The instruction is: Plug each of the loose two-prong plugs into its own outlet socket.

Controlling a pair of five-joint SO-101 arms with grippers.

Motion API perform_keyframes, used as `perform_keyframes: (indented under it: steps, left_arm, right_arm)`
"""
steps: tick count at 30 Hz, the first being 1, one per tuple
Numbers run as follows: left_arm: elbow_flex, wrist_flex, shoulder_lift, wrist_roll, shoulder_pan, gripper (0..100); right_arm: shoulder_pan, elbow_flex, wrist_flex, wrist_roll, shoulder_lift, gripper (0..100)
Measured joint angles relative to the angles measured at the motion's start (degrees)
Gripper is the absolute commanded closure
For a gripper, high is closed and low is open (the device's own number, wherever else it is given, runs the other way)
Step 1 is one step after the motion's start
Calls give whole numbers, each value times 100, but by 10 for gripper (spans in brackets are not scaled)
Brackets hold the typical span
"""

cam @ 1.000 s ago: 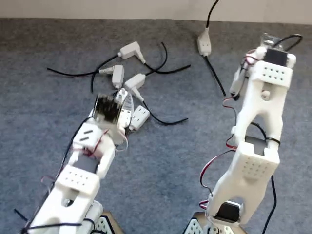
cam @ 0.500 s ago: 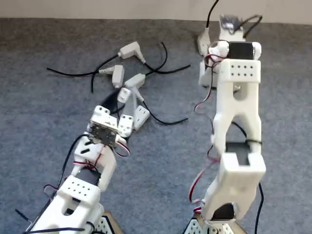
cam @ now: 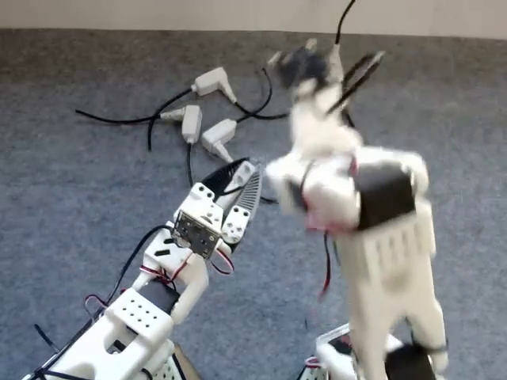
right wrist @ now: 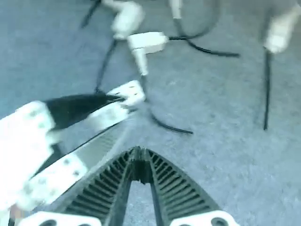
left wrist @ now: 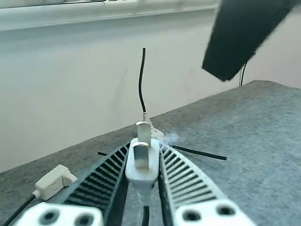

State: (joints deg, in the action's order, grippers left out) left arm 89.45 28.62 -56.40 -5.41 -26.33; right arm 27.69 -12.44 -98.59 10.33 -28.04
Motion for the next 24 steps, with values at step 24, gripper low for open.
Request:
perform_keyframes:
  steps: [24]
  left_arm:
    - [0, 0, 0, 0, -607, 994]
  right_arm:
    - [730, 5732, 4158, 730, -3938, 990]
